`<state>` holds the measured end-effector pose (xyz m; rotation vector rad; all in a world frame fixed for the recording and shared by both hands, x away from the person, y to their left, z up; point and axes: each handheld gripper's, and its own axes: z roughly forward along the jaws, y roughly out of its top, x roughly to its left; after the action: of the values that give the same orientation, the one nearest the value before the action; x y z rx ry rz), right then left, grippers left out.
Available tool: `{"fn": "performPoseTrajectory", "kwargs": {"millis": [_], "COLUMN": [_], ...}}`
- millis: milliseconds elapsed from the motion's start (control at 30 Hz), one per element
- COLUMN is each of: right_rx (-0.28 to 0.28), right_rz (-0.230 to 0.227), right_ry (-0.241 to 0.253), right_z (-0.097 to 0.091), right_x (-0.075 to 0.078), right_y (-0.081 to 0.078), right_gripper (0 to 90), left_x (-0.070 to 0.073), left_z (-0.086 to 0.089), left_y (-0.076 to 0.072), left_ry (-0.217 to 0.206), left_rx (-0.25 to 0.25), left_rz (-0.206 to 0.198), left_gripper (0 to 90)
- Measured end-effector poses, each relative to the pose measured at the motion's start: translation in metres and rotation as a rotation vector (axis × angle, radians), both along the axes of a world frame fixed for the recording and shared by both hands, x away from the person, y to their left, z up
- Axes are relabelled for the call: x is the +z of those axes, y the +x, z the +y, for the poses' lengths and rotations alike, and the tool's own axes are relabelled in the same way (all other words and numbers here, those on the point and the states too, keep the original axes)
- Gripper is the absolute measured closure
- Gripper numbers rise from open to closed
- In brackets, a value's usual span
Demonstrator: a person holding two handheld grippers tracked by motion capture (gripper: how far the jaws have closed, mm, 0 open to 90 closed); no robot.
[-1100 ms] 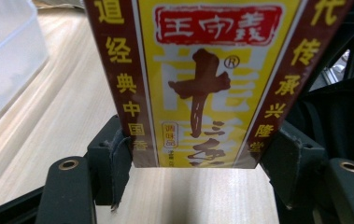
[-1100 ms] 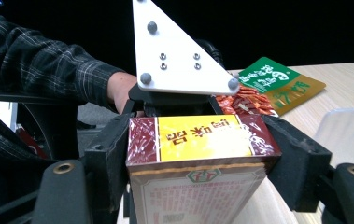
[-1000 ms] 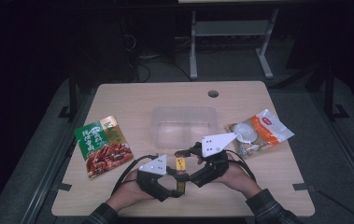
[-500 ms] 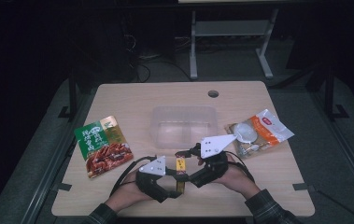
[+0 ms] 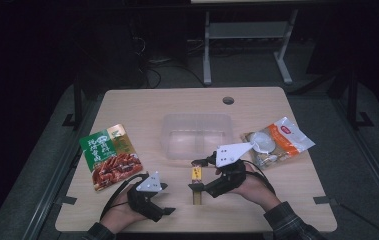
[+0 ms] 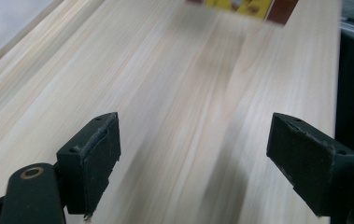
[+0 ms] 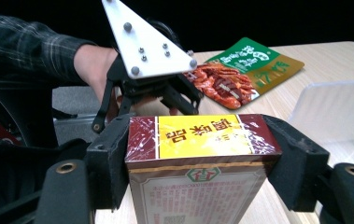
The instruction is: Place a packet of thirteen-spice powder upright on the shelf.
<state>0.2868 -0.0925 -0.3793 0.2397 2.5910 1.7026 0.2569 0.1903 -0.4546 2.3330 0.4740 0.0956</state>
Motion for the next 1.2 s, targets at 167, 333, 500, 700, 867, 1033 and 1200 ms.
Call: {"fn": "performPoseTrajectory", "kwargs": {"millis": [167, 333, 500, 700, 867, 1033, 1200], "right_rx": [-0.012, -0.022, -0.026, -0.037, -0.033, -0.019, -0.031], "right_rz": [-0.001, 0.006, -0.006, -0.021, -0.038, -0.054, -0.057], "right_ry": [-0.01, -0.005, -0.021, 0.005, 0.011, 0.009, 0.013], "right_z": [-0.001, -0.005, -0.01, -0.015, -0.017, -0.015, -0.015], "right_x": [0.0, 0.004, 0.012, 0.024, 0.033, 0.04, 0.044], "right_y": [0.005, 0.01, 0.017, 0.031, 0.045, 0.061, 0.078], "right_gripper": [30.6, 30.6, 30.6, 30.6, 30.6, 30.6, 30.6], "left_x": [0.0, 0.0, 0.0, 0.003, 0.003, 0.002, 0.002], "left_z": [0.01, 0.009, 0.012, 0.013, 0.015, 0.014, 0.013], "left_y": [-0.002, 0.001, 0.004, 0.004, 0.005, 0.005, 0.005], "left_ry": [-0.001, 0.013, 0.016, 0.009, 0.01, 0.013, 0.004], "left_rx": [0.017, 0.004, 0.014, 0.011, 0.014, 0.006, 0.007], "left_rz": [-0.018, -0.042, -0.047, -0.059, -0.054, -0.057, -0.054], "left_gripper": [17.8, 18.0, 18.7, 19.2, 19.3, 19.4, 19.6]}}
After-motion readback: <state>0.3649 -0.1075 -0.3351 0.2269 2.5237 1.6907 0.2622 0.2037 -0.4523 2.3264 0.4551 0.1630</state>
